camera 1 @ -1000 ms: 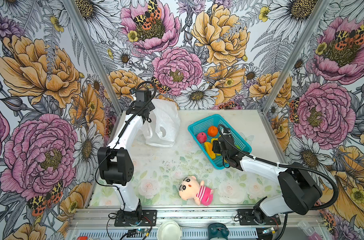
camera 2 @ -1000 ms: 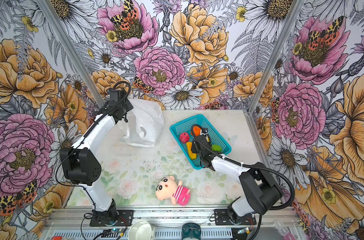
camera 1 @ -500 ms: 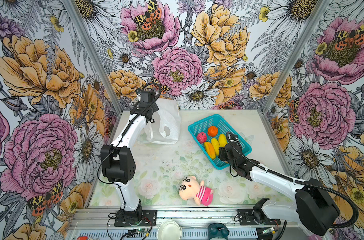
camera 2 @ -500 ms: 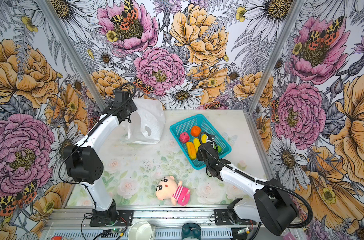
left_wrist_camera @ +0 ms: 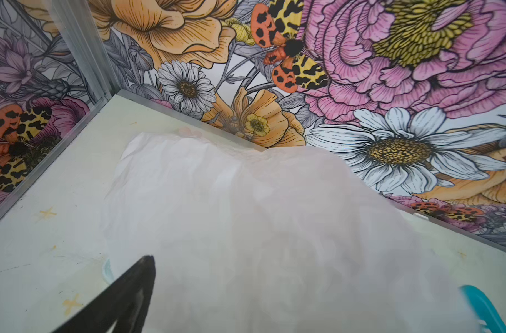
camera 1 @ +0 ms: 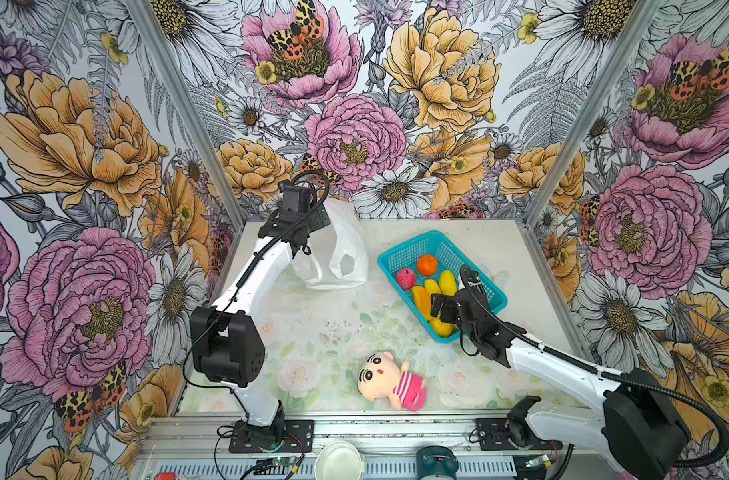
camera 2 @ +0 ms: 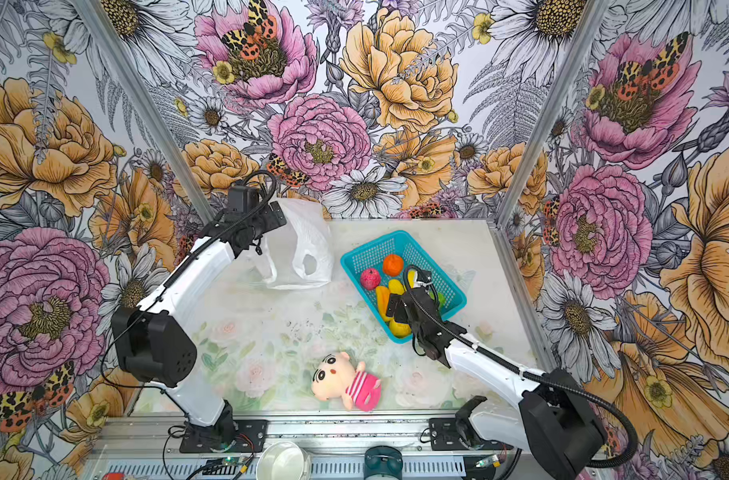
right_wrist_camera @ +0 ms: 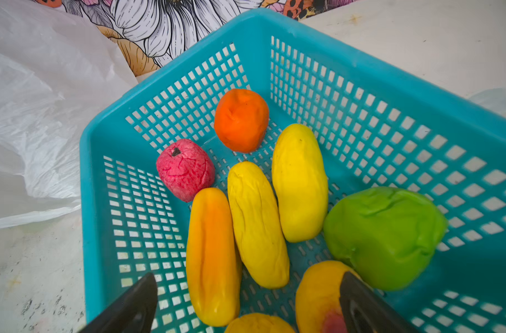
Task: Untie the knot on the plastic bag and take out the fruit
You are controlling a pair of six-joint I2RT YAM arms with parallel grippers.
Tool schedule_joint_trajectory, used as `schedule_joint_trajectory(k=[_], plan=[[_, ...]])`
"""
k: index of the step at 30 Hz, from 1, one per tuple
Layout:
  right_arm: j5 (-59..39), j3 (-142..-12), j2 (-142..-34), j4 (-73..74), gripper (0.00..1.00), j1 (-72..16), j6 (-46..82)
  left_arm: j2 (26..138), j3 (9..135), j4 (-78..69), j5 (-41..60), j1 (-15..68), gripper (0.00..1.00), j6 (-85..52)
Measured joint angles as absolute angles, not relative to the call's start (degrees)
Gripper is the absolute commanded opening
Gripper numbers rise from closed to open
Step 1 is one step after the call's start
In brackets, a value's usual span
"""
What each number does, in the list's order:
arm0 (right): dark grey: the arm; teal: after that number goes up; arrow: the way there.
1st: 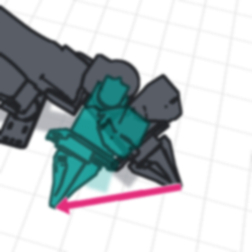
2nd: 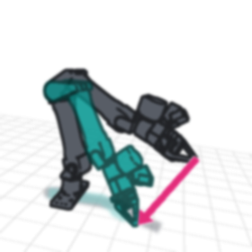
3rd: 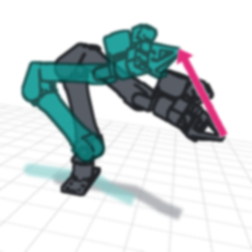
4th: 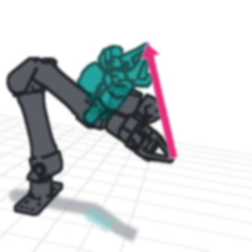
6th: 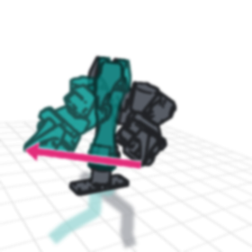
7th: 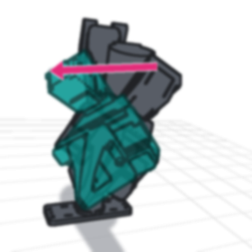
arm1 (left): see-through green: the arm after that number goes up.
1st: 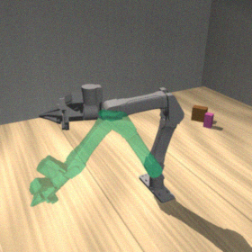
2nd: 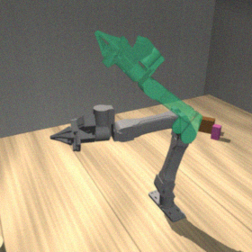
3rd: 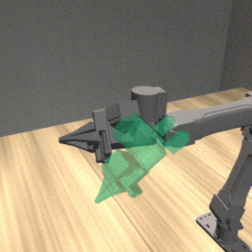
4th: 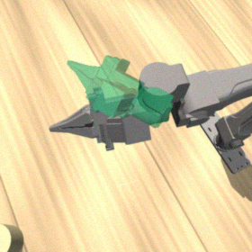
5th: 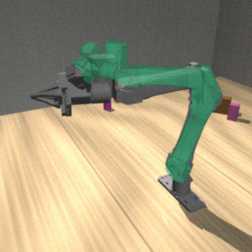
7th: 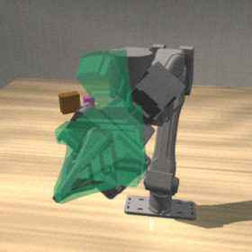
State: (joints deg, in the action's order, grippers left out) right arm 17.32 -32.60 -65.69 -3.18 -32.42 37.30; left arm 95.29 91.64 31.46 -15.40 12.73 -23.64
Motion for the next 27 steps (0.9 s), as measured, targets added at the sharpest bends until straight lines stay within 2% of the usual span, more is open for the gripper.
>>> schedule_joint_trajectory(k=[7,8,9,10,16,21,27], plan=[[18.90,-34.85,-59.16,-11.14,0.97,-31.83,38.06,82.28,81.54,31.97,-15.42,13.15,0.99,-23.55],[20.03,-35.94,-58.87,-12.43,0.94,-31.55,38.15,80.29,79.83,31.99,-15.40,12.93,0.99,-23.57],[20.84,-36.84,-58.70,-13.21,0.94,-31.24,38.15,78.41,78.17,32.01,-15.40,12.62,0.99,-23.57],[21.91,-37.74,-58.37,-13.74,0.99,-31.00,38.15,76.51,76.53,32.01,-15.38,12.12,0.99,-23.55],[26.46,-43.31,-56.73,-16.05,1.00,-27.70,35.68,66.48,66.83,29.93,-13.02,7.84,0.99,-22.48],[26.83,-48.99,-55.55,-15.18,0.99,-17.30,31.24,54.52,53.30,22.63,-14.92,6.37,0.99,-22.17],[26.81,-46.44,-54.00,-13.45,0.99,2.42,26.83,40.21,28.05,4.97,-26.55,-3.99,0.99,-25.06]])
